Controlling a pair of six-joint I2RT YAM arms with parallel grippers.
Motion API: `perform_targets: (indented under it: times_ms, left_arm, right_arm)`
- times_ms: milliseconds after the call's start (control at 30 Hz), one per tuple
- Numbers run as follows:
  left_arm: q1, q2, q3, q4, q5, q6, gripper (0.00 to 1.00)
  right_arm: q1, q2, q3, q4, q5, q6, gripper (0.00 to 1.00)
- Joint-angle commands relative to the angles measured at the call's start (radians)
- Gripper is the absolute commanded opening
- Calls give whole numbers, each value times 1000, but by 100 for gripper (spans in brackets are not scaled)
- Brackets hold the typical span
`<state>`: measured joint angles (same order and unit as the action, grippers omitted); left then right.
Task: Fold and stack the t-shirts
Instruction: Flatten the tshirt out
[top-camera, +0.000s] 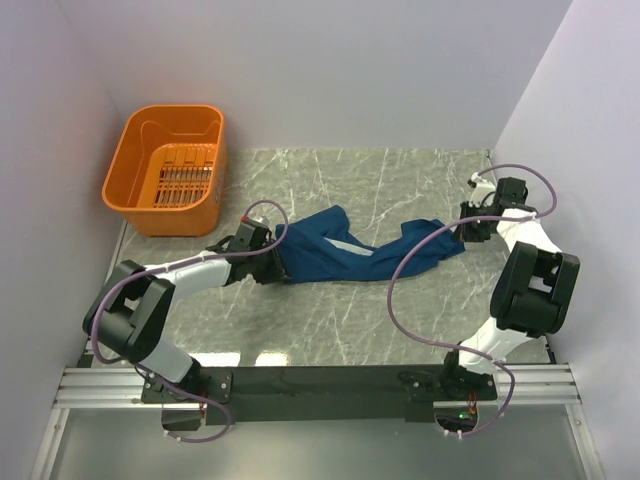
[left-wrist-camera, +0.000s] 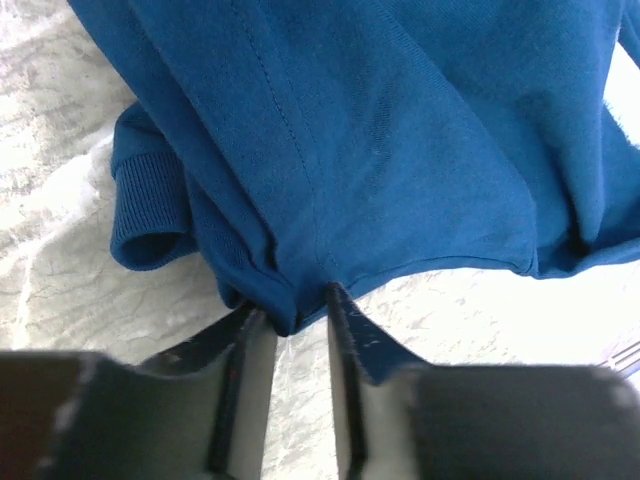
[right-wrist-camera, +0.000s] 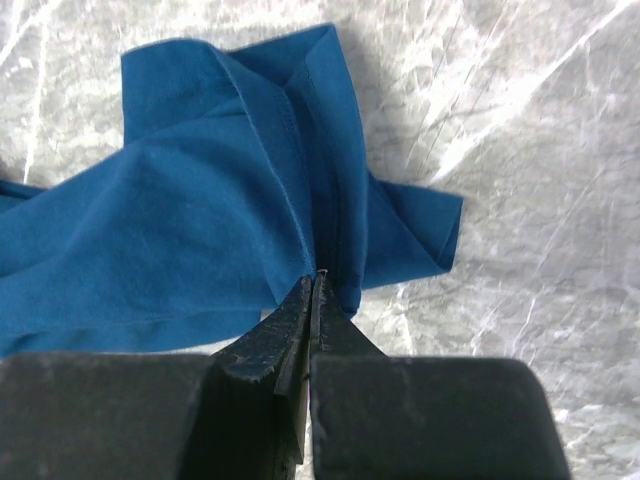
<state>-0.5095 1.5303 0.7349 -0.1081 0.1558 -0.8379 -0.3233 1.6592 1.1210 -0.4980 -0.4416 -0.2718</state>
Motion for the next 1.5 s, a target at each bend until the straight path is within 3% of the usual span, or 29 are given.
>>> perform_targets:
  times_ms: [0,133,233,300,333,433,500,700,933,1133,1467]
  left_arm:
    - [-11,-28,31,31,-13,-17,28]
    - [-11,-56,26,21,-7,-13,11]
    - [-11,-70,21,16,2,-13,8]
    - [-11,-79,15,16,14,-18,14]
    - [-11,-84,11,19,17,-21,29]
    - [-11,-98,-11,22,24,-27,46]
    - [-11,-99,-20,24,28,-32,49]
    - [-11,-65,-23,47,45,-40,50]
    - [-40,-16,-9,77,57,-61,41]
    - [-69,-6,-17,73,28,-79,45]
    - [-149,5,-14,-7,-153,-159,49]
  right_arm:
    - [-20,-68,-10,10,-29,-23,0]
    - [-34,-91,-13,-1,-43,-32,0]
    - [-39,-104,-18,-10,-49,-38,0]
    - [-40,-114,-21,-11,-55,-43,0]
    - [-40,-116,-26,-13,-57,-44,0]
    - [-40,-119,-33,-8,-60,-43,0]
    - [-42,-116,-32,-10,-63,-40,0]
    - [-43,-108,-24,-10,-66,-30,0]
    - [-42,-102,-27,-4,-65,-30,0]
    - [-43,-98,-29,-1,-68,-27,0]
    - [-53,-93,-33,1,-80,-26,0]
